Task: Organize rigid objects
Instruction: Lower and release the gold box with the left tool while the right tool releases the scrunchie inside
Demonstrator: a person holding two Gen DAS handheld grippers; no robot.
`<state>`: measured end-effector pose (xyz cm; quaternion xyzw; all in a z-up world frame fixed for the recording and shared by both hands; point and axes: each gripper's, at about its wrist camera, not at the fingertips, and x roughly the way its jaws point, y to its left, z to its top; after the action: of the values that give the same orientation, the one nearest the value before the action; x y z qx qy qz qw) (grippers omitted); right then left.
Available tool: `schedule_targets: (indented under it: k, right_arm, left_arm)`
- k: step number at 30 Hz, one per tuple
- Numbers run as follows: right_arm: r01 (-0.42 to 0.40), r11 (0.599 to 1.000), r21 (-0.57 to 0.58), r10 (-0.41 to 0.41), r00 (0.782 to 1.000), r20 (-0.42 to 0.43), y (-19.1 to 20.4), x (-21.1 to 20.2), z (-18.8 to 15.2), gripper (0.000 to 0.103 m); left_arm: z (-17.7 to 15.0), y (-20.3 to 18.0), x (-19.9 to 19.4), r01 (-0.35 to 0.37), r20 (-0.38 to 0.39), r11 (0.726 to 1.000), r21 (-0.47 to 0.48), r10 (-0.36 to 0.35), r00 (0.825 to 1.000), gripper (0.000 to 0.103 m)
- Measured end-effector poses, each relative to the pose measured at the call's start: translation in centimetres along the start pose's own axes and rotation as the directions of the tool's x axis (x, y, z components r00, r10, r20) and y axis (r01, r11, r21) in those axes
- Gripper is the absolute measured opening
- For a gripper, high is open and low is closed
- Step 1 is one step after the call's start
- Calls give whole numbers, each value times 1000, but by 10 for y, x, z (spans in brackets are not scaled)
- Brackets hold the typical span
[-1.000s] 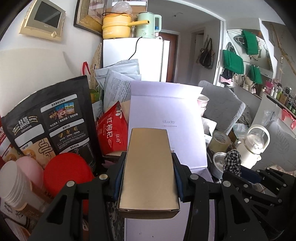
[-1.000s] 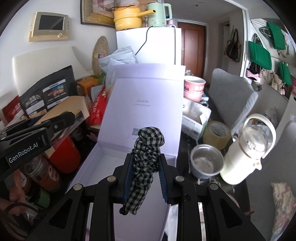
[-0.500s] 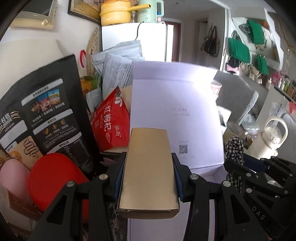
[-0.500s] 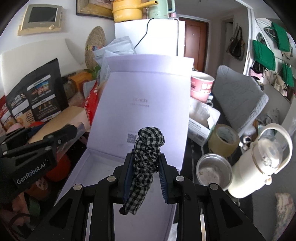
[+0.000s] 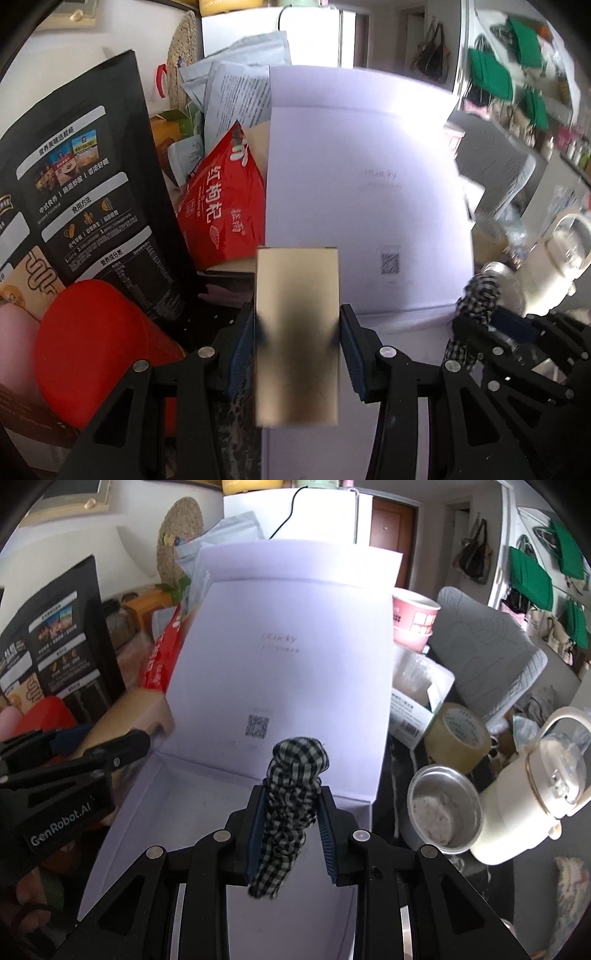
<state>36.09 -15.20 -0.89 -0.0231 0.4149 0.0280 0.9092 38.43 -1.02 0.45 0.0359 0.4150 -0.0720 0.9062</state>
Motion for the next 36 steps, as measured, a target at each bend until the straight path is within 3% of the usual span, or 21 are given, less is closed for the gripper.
schedule_targets:
  k: [4,7,9,11,23,36]
  right_arm:
    - [19,1000,-10,-19,1000,-14,3,4,-1,31]
    - [35,999,-8,-35,999,-19,3,5,-1,41]
    - [43,999,-7,-43,999,-16,2,4,-1,44]
    - [45,999,-4,-45,999,-13,0,3,-1,44]
    - [33,999,13,-33,999,11,-3,-13,-1,44]
    - [27,1000,12,-28,997,74,1,-67,-6,44]
  left_arm:
    - [-1,2,9,-17,-57,1000,-13,16,998,45]
    - [-2,0,5,-54,-46,999,4,54,997,49]
    - [-2,0,2,-59,-38,998,2,59,998,69]
    - [-2,1,-1,-58,-25,998,1,58,998,73]
    - [-1,6,-16,-44,-17,998,-40,44,999,73]
    - [-8,3,-83,-43,71,998,-46,46,996,73]
